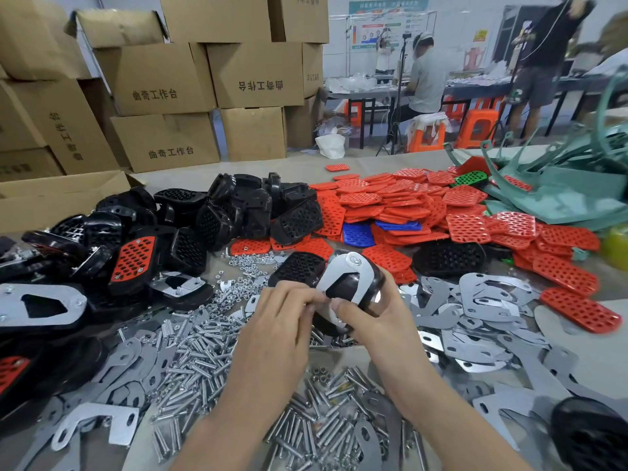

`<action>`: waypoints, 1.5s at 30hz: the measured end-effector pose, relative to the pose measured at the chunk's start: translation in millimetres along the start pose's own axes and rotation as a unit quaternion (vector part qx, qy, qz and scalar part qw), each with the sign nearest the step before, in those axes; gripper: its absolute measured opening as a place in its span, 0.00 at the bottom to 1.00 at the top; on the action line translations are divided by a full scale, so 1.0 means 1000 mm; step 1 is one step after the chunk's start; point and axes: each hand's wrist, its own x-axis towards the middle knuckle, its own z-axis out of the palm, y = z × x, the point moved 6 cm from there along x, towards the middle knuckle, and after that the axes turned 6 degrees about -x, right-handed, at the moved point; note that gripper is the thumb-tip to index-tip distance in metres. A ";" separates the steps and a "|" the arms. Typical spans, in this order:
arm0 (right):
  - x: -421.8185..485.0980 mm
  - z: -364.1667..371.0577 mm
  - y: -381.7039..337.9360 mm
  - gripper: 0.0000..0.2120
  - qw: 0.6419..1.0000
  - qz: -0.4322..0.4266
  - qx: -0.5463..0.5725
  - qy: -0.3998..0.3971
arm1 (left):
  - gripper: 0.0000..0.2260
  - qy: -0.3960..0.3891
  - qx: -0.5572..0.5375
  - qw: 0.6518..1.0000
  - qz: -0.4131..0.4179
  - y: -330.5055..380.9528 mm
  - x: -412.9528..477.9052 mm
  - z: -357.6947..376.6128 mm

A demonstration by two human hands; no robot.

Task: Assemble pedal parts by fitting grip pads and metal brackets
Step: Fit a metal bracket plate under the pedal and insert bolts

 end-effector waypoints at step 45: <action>-0.014 0.002 -0.022 0.29 0.977 -0.135 -0.162 0.009 | 0.03 0.020 -0.143 0.981 -0.129 -0.015 -0.004 0.004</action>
